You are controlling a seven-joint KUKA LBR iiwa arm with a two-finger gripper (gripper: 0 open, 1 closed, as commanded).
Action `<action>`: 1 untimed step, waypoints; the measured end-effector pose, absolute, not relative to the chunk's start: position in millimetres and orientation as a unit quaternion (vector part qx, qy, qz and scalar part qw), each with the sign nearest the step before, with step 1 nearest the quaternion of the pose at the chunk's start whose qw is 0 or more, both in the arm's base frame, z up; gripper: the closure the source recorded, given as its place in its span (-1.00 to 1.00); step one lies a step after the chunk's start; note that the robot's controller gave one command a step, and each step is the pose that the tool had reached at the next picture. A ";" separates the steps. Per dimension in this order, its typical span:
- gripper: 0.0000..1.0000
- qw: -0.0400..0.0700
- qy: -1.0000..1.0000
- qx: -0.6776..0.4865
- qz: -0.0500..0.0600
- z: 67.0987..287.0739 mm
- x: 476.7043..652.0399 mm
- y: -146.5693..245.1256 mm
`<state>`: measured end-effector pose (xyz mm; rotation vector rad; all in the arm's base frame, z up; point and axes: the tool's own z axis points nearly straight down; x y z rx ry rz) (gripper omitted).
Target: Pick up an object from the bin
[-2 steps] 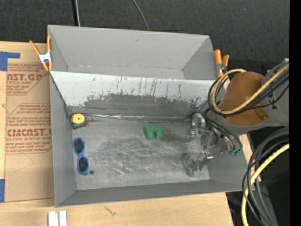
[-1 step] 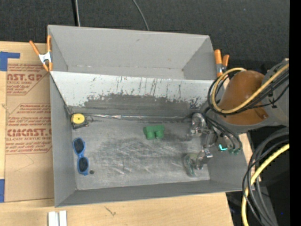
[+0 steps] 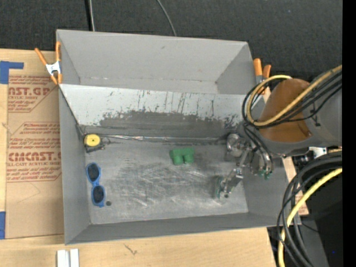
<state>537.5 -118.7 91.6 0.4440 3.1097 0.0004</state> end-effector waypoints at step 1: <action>-1.00 -0.001 0.977 0.213 0.001 92.3 505.7 -102.0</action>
Offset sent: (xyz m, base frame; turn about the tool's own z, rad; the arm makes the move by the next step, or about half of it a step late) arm -0.0313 0.0155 0.0016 0.1475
